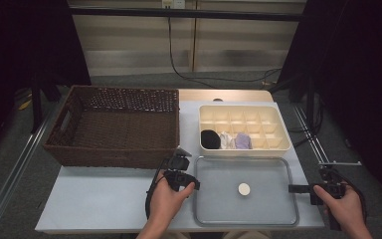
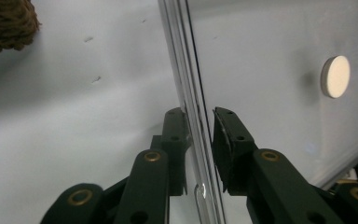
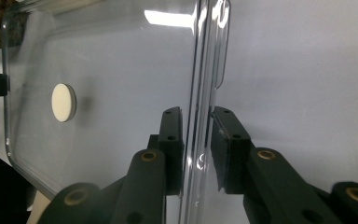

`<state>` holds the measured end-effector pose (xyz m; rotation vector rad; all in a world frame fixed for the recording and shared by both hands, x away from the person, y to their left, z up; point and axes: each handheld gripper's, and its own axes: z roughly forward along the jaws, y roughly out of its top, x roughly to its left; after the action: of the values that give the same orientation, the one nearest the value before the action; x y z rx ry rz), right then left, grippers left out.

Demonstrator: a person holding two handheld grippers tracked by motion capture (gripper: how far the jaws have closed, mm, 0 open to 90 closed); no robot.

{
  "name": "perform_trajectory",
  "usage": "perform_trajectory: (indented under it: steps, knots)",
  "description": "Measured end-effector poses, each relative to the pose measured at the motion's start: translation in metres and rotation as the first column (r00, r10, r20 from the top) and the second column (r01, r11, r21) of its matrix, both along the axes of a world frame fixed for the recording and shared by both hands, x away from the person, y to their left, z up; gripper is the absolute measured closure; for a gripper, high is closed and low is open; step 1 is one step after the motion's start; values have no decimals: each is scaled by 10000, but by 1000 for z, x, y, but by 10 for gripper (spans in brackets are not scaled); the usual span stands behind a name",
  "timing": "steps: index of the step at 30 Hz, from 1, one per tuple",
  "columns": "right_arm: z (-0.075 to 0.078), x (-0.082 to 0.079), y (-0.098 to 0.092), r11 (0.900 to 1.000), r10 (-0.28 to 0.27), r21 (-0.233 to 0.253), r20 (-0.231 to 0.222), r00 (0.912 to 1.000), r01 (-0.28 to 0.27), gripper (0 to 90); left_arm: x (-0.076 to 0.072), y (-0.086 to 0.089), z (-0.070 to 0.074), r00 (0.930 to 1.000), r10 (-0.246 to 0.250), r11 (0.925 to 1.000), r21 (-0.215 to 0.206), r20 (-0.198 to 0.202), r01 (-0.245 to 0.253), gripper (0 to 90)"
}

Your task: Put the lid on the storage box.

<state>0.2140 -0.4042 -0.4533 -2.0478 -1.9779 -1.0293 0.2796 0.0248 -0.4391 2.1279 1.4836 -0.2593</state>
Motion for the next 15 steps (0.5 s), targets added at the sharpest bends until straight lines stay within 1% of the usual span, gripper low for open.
perform_trajectory:
  steps: [1, 4, 6, 7, 9, 11, 13, 15]
  knots:
    - [1, -2, -1, 10000, 6, -39, 60, 10000, -6, 769, -2, 2, 3, 10000, 0, 9998, -191, 94, 1, 757]
    - [5, -4, -1, 9999, -90, 123, 303, 9995, 87, 782, -3, 5, 11, 9992, 73, 9993, -372, 404, -58, 769]
    - [7, -5, -2, 9996, -173, 219, 538, 9984, 161, 787, -3, 7, 15, 9988, 178, 9982, -582, 461, -151, 783]
    - [9, -6, -2, 9996, -192, 239, 528, 9984, 180, 790, -2, 9, 18, 9982, 90, 9980, -626, 600, -52, 791]
    - [12, -6, -2, 9994, -185, 293, 766, 9969, 163, 795, -1, 10, 22, 9971, 85, 9985, -544, 761, -44, 793]
    - [16, -5, 0, 9997, -172, 189, 857, 9962, 157, 795, 0, 12, 25, 9964, 38, 9981, -613, 845, 14, 794]
    - [18, -3, 2, 9999, -130, 114, 927, 9956, 120, 794, 0, 15, 27, 9952, 101, 9969, -781, 976, -25, 795]
    - [20, -3, 2, 9998, -113, 188, 991, 9950, 95, 794, 0, 16, 31, 9942, 143, 9959, -901, 1065, -47, 796]
